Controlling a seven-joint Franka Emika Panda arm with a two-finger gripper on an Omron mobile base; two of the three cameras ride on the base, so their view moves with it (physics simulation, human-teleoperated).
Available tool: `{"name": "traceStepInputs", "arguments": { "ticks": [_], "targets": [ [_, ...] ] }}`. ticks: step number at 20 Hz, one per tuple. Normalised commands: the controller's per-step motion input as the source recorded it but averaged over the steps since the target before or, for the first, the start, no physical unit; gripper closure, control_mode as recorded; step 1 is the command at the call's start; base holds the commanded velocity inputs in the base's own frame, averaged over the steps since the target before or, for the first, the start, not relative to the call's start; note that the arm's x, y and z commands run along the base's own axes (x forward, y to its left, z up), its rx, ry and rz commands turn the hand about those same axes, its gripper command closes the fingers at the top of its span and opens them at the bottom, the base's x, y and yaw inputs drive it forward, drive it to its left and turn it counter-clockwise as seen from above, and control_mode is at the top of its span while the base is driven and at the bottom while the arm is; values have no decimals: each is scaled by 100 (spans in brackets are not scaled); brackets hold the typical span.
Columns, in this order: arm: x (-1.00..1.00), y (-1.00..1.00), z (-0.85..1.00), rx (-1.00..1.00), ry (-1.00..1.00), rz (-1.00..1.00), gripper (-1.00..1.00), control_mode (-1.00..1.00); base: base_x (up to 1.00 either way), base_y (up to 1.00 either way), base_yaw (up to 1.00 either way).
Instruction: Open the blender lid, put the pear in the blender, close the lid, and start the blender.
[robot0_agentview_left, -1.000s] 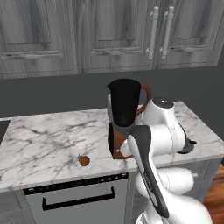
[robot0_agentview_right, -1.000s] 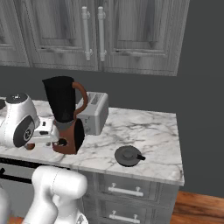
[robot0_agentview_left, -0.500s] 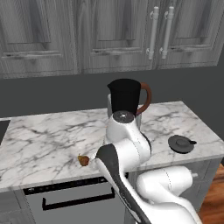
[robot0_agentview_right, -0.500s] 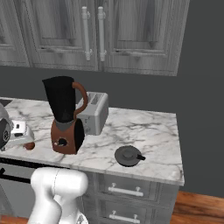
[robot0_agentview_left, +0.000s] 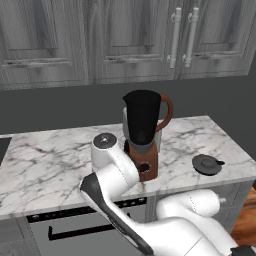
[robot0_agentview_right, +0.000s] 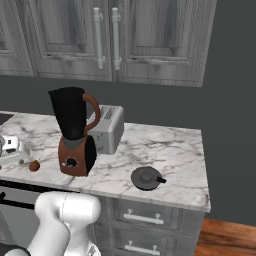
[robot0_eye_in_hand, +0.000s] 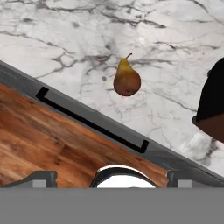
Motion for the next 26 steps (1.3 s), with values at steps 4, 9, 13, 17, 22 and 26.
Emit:
{"name": "traceStepInputs", "arguments": {
  "ticks": [4,9,13,17,22,26],
  "targets": [
    [37,16,0,-8,4,-1,-100,-100,0,0,0],
    [41,2,-18,-5,8,0,-100,-100,0,0,0],
    [38,0,-36,-5,11,0,-100,-100,0,0,0],
    [32,0,-45,-3,8,0,-100,-100,0,0,0],
    [30,2,-31,-5,4,0,-100,-100,0,0,0],
    [22,4,-15,-5,0,0,-100,-100,0,0,0]
  ]
}}
